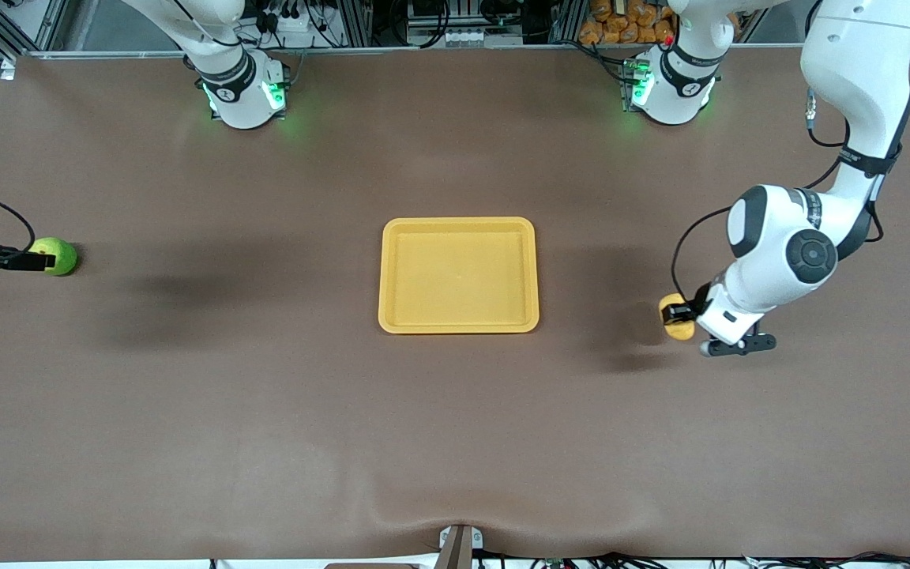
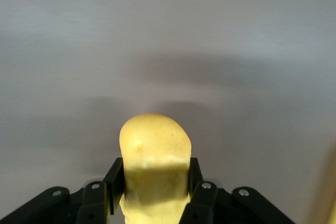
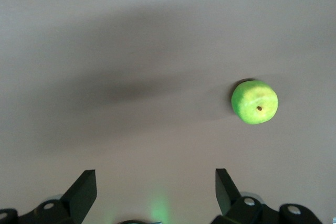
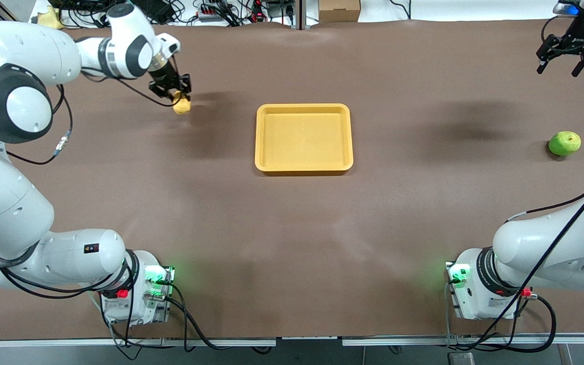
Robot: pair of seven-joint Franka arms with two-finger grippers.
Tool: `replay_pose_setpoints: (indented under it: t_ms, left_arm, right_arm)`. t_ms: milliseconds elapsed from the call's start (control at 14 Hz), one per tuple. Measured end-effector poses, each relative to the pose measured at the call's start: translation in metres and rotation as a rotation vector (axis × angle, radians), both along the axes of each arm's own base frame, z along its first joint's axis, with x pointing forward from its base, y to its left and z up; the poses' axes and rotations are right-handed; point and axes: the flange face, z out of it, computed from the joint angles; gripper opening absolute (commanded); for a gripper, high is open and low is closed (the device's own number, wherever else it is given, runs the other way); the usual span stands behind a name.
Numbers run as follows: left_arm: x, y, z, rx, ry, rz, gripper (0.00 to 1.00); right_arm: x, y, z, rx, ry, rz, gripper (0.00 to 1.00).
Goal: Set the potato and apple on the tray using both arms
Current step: 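Close the left gripper on the potato while the right gripper reaches the apple, then carry the potato over the tray and open the left gripper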
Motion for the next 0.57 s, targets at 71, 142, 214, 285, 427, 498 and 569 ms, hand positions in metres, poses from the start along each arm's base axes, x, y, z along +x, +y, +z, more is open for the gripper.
replay_pose_setpoints:
  t_ms: [71, 142, 214, 285, 427, 498, 569]
  left_arm:
    - [0.000, -0.017, 0.008, -0.005, 0.004, -0.004, 0.02]
    - [0.000, -0.034, 0.014, -0.009, 0.006, -0.001, 0.02]
    - [-0.002, -0.052, 0.019, -0.011, 0.006, 0.004, 0.02]
    - [-0.004, -0.072, 0.025, -0.011, 0.006, 0.007, 0.02]
    - [-0.011, -0.114, 0.033, -0.012, 0.005, 0.007, 0.02]
    - [-0.019, -0.137, 0.034, -0.011, 0.008, 0.003, 0.02]
    - [-0.027, -0.162, 0.033, -0.004, 0.008, 0.002, 0.02]
  right_arm:
    - [0.000, -0.007, -0.007, 0.006, 0.003, 0.005, 1.00]
    - [-0.001, -0.013, -0.013, 0.011, 0.005, 0.008, 1.00]
    - [-0.001, -0.020, -0.019, 0.016, 0.005, 0.012, 1.00]
    - [-0.002, -0.027, -0.024, 0.021, 0.002, 0.018, 1.00]
    - [-0.005, -0.044, -0.034, 0.033, -0.005, 0.035, 1.00]
    - [-0.006, -0.053, -0.040, 0.039, -0.010, 0.042, 1.00]
    - [-0.009, -0.063, -0.046, 0.045, -0.013, 0.047, 1.00]
